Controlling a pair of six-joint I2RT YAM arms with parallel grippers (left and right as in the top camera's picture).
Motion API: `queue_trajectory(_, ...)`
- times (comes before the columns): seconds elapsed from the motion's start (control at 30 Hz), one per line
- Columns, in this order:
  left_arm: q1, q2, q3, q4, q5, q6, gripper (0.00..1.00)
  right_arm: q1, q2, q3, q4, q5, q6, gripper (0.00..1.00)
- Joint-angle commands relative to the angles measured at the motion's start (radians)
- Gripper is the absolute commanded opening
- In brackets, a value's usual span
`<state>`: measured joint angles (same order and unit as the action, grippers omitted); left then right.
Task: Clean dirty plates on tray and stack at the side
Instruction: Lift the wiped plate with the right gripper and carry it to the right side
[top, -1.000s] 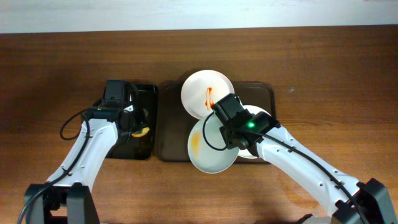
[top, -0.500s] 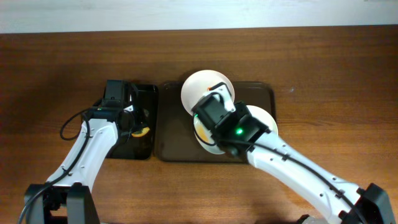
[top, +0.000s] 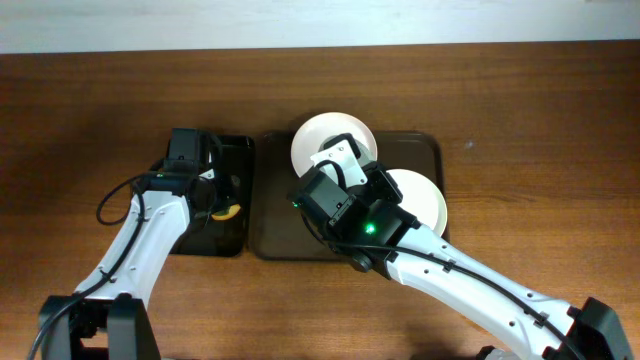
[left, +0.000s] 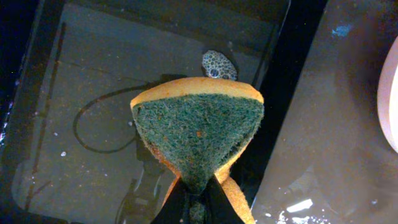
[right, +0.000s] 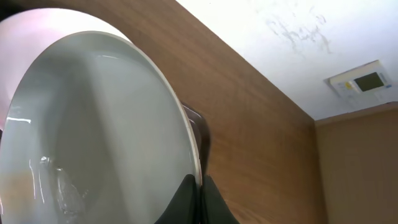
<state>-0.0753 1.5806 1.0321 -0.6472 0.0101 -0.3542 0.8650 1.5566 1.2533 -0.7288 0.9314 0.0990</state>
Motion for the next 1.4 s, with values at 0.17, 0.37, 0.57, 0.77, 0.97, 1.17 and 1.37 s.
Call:
queue_trajectory(0.17, 0.006, 0.005, 0.001, 0.003, -0.010, 0.019, 0.00, 0.071, -0.011, 0.022, 0.005, 0.095, -0.039, 0.04)
queue_trajectory(0.37, 0.006, 0.005, 0.001, 0.002, -0.010, 0.019, 0.00, 0.008, -0.011, 0.022, 0.025, -0.053, 0.104, 0.04)
queue_trajectory(0.57, 0.006, 0.005, 0.001, 0.002, -0.010, 0.019, 0.00, -0.331, -0.014, 0.022, -0.017, -0.335, 0.332, 0.04)
queue_trajectory(0.77, 0.006, 0.005, 0.001, 0.002, -0.010, 0.019, 0.00, -0.795, -0.014, 0.022, -0.053, -0.672, 0.341, 0.04)
queue_trajectory(0.97, 0.006, 0.005, 0.001, 0.002, -0.010, 0.019, 0.00, -1.161, -0.009, -0.016, -0.102, -0.780, 0.285, 0.04)
queue_trajectory(1.17, 0.006, 0.005, 0.001, -0.002, -0.007, 0.019, 0.00, -1.300, 0.060, -0.077, -0.082, -0.824, 0.213, 0.04)
queue_trajectory(1.37, 0.006, 0.005, 0.001, -0.005, -0.007, 0.019, 0.00, -1.304, 0.088, -0.077, -0.049, -0.950, 0.143, 0.31)
